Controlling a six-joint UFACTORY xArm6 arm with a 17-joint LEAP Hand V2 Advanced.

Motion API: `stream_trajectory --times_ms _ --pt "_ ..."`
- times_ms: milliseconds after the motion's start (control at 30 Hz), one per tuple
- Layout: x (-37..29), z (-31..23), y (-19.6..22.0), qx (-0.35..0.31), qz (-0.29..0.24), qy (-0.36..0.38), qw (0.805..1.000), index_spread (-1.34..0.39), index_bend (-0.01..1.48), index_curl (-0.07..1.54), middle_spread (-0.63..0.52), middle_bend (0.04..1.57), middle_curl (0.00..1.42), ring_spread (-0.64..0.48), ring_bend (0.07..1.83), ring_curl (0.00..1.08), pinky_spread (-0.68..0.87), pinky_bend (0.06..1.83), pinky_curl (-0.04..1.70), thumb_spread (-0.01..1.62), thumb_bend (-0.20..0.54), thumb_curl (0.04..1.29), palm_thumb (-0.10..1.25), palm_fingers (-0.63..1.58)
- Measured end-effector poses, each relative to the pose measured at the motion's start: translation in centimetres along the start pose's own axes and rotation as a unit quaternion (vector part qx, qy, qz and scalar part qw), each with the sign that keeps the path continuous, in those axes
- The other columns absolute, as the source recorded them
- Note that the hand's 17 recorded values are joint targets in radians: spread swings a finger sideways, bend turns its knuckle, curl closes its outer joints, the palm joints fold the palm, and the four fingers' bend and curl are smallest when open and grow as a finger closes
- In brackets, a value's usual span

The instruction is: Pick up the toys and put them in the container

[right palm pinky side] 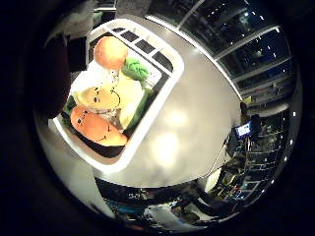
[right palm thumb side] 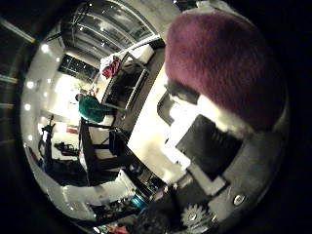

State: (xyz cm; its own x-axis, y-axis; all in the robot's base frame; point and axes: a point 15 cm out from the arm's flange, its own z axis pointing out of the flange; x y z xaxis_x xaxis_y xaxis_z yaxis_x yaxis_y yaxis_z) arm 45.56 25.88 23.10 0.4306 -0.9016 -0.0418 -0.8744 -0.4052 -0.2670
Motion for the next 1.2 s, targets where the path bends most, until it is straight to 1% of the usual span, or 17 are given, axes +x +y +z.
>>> stream_trajectory --times_ms 33,67,100,167,233,267,433,533,667,767,900,1033,1133,1200 --pt "-0.2 0.3 0.6 -0.014 -0.019 0.000 1.000 -0.52 0.55 0.44 -0.13 0.65 0.37 -0.08 0.86 0.36 -0.10 0.93 0.81 1.00 -0.024 0.47 0.86 0.00" --pt "-0.3 0.6 1.1 -0.025 -0.033 -0.001 0.999 -0.52 0.53 0.43 -0.12 0.62 0.36 -0.05 0.82 0.34 -0.04 0.92 0.80 1.00 -0.025 0.47 0.86 -0.06" --pt "-0.4 0.8 1.3 -0.034 -0.045 -0.001 0.998 -0.52 0.47 0.41 -0.07 0.53 0.33 0.02 0.73 0.31 0.04 0.91 0.78 1.00 -0.027 0.46 0.85 -0.19" --pt "-0.5 1.2 2.0 -0.060 -0.066 -0.004 0.996 -0.52 0.36 0.36 -0.01 0.40 0.29 0.12 0.62 0.26 0.23 0.85 0.71 1.00 -0.026 0.46 0.84 -0.19" --pt "-0.4 1.1 2.1 -0.070 -0.078 -0.006 0.994 -0.52 0.23 0.32 0.03 0.29 0.27 0.19 0.52 0.23 0.38 0.78 0.64 1.00 -0.025 0.45 0.83 -0.12" --pt "-0.1 1.2 2.1 -0.071 -0.077 -0.005 0.995 -0.52 0.19 0.31 0.05 0.24 0.26 0.21 0.49 0.22 0.43 0.75 0.60 0.99 -0.025 0.45 0.83 -0.10" --pt "1.4 0.6 2.1 -0.071 -0.066 -0.002 0.995 -0.52 0.16 0.29 0.07 0.18 0.26 0.24 0.42 0.21 0.51 0.69 0.52 0.99 -0.025 0.44 0.82 -0.05" --pt "2.7 -0.5 2.2 -0.070 -0.059 0.003 0.996 -0.52 0.17 0.28 0.07 0.17 0.26 0.24 0.40 0.21 0.52 0.67 0.49 0.98 -0.024 0.43 0.82 -0.04" --pt "4.7 -2.6 3.6 -0.079 -0.049 0.008 0.996 -0.52 0.18 0.29 0.07 0.17 0.26 0.25 0.37 0.21 0.52 0.64 0.44 0.98 -0.026 0.43 0.81 -0.02" --pt "5.8 -3.2 5.8 -0.115 -0.037 0.007 0.993 -0.52 0.19 0.30 0.07 0.17 0.26 0.24 0.34 0.22 0.51 0.61 0.41 0.99 -0.025 0.42 0.80 -0.01" --pt "8.0 -4.5 10.4 -0.191 -0.011 0.002 0.981 -0.52 0.20 0.32 0.07 0.18 0.26 0.24 0.29 0.21 0.48 0.53 0.36 1.00 -0.026 0.41 0.79 -0.01" --pt "12.4 -6.9 14.6 -0.253 0.016 0.037 0.967 -0.51 0.20 0.34 0.07 0.17 0.26 0.25 0.25 0.21 0.46 0.47 0.33 1.01 -0.025 0.39 0.78 -0.01" --pt "15.5 -9.1 16.7 -0.271 0.042 0.059 0.960 -0.51 0.20 0.34 0.07 0.17 0.25 0.24 0.23 0.22 0.44 0.42 0.32 1.03 -0.023 0.38 0.78 0.00" --pt "17.3 -10.5 17.7 -0.270 0.063 0.068 0.959 -0.50 0.20 0.35 0.07 0.17 0.25 0.24 0.22 0.22 0.44 0.40 0.31 1.04 -0.023 0.37 0.77 0.01"
